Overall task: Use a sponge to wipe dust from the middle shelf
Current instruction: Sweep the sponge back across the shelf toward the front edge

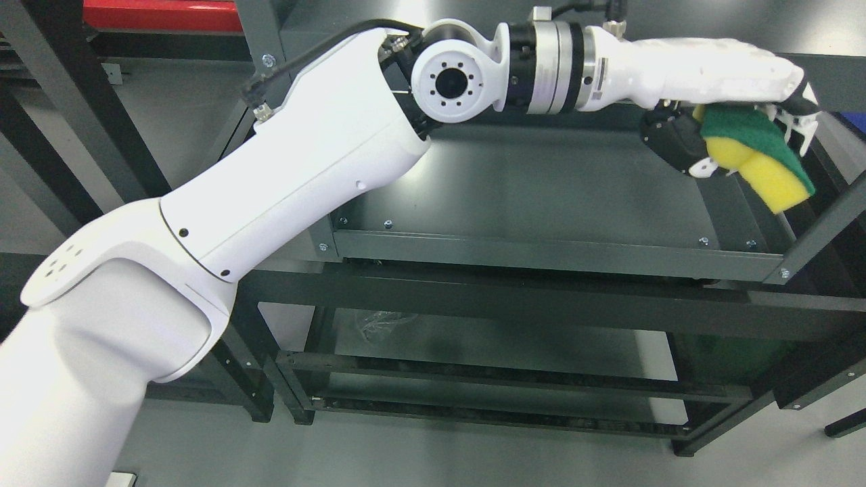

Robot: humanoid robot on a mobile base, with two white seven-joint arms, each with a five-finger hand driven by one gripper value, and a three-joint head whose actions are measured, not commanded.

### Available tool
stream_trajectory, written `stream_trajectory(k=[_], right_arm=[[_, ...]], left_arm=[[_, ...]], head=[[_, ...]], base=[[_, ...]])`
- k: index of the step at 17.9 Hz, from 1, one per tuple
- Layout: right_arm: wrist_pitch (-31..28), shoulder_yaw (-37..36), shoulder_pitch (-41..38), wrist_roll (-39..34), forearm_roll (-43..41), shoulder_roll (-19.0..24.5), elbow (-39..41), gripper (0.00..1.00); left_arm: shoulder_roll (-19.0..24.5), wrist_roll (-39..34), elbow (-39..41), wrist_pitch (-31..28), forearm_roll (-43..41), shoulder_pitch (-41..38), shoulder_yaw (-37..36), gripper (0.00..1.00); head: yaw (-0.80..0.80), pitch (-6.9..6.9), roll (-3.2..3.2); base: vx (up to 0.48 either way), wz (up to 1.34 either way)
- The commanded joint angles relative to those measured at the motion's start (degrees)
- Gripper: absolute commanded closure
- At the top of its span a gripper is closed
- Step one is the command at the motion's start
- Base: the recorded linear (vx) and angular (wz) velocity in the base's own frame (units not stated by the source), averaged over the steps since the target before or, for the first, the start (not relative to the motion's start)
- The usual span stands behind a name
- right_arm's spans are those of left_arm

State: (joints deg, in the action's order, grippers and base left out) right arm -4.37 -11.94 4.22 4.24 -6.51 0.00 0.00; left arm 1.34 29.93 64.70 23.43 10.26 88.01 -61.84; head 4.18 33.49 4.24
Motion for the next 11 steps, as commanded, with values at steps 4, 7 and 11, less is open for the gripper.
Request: stream_trajectory(k=[4,7,11], right_arm=[[0.0,0.1,0.0,0.0,0.0,-1.0,1.0,0.00],[0.0,0.0,0.0,0.0,0.0,-1.0,1.0,0.00],[0.0,0.0,0.0,0.0,0.0,-1.0,1.0,0.00]], left_arm=[[-0.3,-2.7,2.7,0.7,5.7,-18.7,-7.0,0.98],[-0.3,-3.2,4.6,1.1,5.5,-32.1,-0.5,0.99],[-0.3,-16.5,6.8,1.0,5.5,-44.2,9.9,0.97]], head=[[0.00,0.00,0.00],[0.00,0.00,0.00],[0.00,0.00,0.00]], base=[[0.000,0.00],[0.000,0.00],[0.000,0.00]])
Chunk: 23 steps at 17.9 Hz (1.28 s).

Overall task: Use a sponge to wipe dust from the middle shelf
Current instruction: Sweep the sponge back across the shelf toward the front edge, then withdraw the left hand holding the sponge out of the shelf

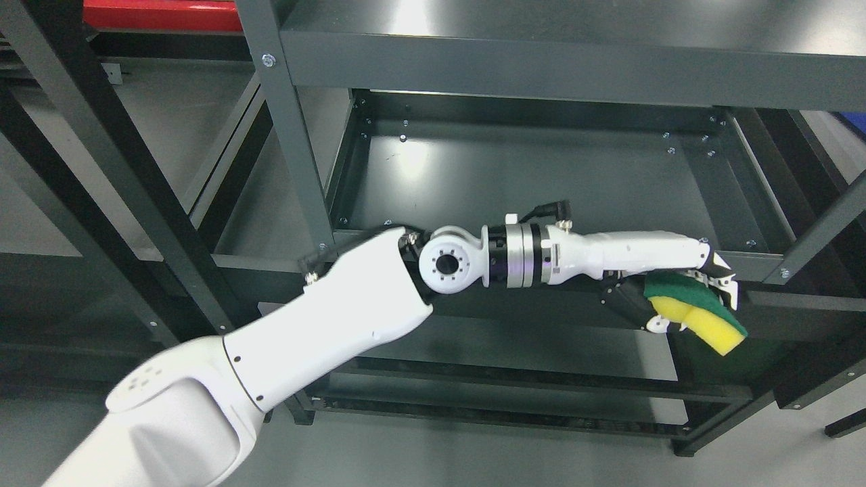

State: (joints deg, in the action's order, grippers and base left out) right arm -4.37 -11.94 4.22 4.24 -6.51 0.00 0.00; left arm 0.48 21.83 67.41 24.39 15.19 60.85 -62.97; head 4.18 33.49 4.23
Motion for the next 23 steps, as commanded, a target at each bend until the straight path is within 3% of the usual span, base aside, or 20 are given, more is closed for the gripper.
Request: stream_trajectory(k=[1,4,7,11,15,19,23], right_arm=[[0.0,0.0,0.0,0.0,0.0,-1.0,1.0,0.00],[0.0,0.0,0.0,0.0,0.0,-1.0,1.0,0.00],[0.0,0.0,0.0,0.0,0.0,-1.0,1.0,0.00],[0.0,0.0,0.0,0.0,0.0,-1.0,1.0,0.00],[0.0,0.0,0.0,0.0,0.0,-1.0,1.0,0.00],[0.0,0.0,0.0,0.0,0.0,-1.0,1.0,0.00],[0.0,0.0,0.0,0.0,0.0,-1.0,1.0,0.00]], left_arm=[[0.5,-13.4,5.5,-0.1,0.5,-19.7,14.2,0.97],[0.5,-26.3,12.4,-3.4,0.3,-25.7,24.7,0.96],[0.5,-26.3,20.9,-8.5,-0.1,-32.2,37.3,0.97],[0.5,-26.0,29.1,-7.0,-0.9,-42.3,47.0,0.97],[0.5,-26.0,31.5,-6.7,-0.9,-47.3,58.8,0.97],[0.5,-26.0,32.5,-5.2,-0.8,-54.0,61.4,0.97],[0.5,-26.0,32.5,-5.1,-0.8,-54.7,60.7,0.97]], head=[[0.00,0.00,0.00],[0.00,0.00,0.00],[0.00,0.00,0.00],[0.00,0.00,0.00],[0.00,0.00,0.00],[0.00,0.00,0.00],[0.00,0.00,0.00]], base=[[0.000,0.00],[0.000,0.00],[0.000,0.00],[0.000,0.00],[0.000,0.00],[0.000,0.00],[0.000,0.00]])
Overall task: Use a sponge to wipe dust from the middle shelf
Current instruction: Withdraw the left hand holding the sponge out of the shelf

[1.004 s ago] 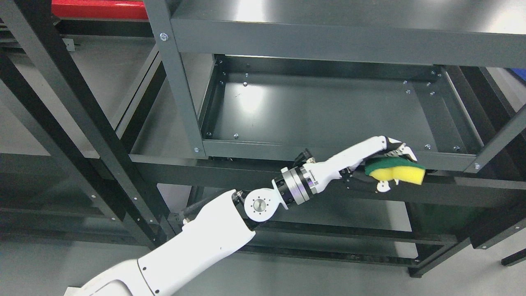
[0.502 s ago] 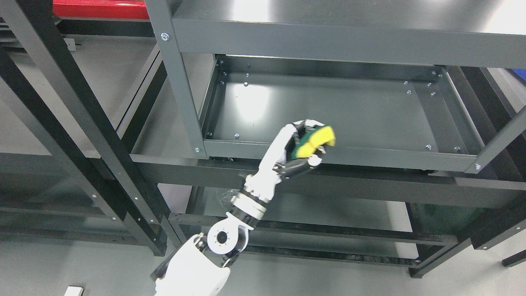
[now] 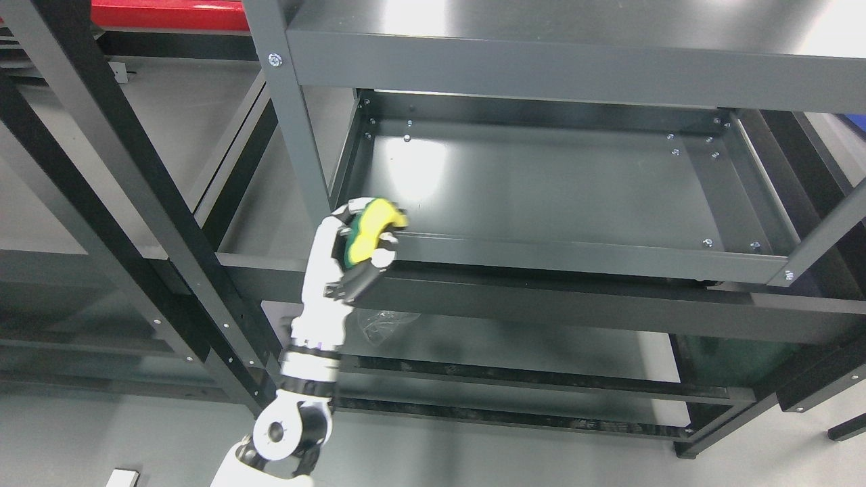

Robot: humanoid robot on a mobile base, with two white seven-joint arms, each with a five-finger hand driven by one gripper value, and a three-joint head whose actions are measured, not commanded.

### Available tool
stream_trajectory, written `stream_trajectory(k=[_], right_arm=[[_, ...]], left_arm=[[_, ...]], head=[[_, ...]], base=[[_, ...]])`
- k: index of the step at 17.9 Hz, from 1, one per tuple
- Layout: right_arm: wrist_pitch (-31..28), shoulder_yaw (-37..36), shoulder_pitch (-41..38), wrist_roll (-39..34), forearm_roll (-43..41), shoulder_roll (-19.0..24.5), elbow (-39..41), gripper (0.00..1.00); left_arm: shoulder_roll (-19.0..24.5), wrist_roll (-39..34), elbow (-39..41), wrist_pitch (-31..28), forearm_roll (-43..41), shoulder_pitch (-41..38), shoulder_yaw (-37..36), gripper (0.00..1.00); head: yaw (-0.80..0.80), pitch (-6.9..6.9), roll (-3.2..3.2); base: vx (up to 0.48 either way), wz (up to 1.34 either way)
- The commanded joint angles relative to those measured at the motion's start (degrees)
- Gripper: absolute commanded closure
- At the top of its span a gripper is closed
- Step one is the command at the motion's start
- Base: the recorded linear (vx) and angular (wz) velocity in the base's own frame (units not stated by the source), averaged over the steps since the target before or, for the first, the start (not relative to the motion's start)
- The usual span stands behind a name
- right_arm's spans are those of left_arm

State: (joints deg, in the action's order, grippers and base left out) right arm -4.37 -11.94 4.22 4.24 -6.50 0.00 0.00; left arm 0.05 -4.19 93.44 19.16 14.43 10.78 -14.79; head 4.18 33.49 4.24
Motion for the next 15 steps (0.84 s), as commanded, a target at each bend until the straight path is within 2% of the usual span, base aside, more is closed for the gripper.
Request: stream_trajectory(k=[1,4,10,15], right_arm=[[0.0,0.0,0.0,0.0,0.0,-1.0,1.0,0.00],[0.0,0.0,0.0,0.0,0.0,-1.0,1.0,0.00],[0.0,0.0,0.0,0.0,0.0,-1.0,1.0,0.00],[0.0,0.0,0.0,0.0,0.0,-1.0,1.0,0.00]], left_arm=[[0.9,0.1,6.5,0.2,-0.1,-4.6,12.5,0.97],[0.9,0.2,6.5,0.3,0.0,-4.6,11.8,0.97],[0.9,0.2,7.2,1.1,-0.1,-4.5,3.1,0.97],[0.9,0.2,7.3,1.1,-0.1,-4.8,2.5,0.97]], head=[[0.00,0.00,0.00],[0.00,0.00,0.00],[0.00,0.00,0.00],[0.00,0.00,0.00]], base=[[0.000,0.00],[0.000,0.00],[0.000,0.00],[0.000,0.00]])
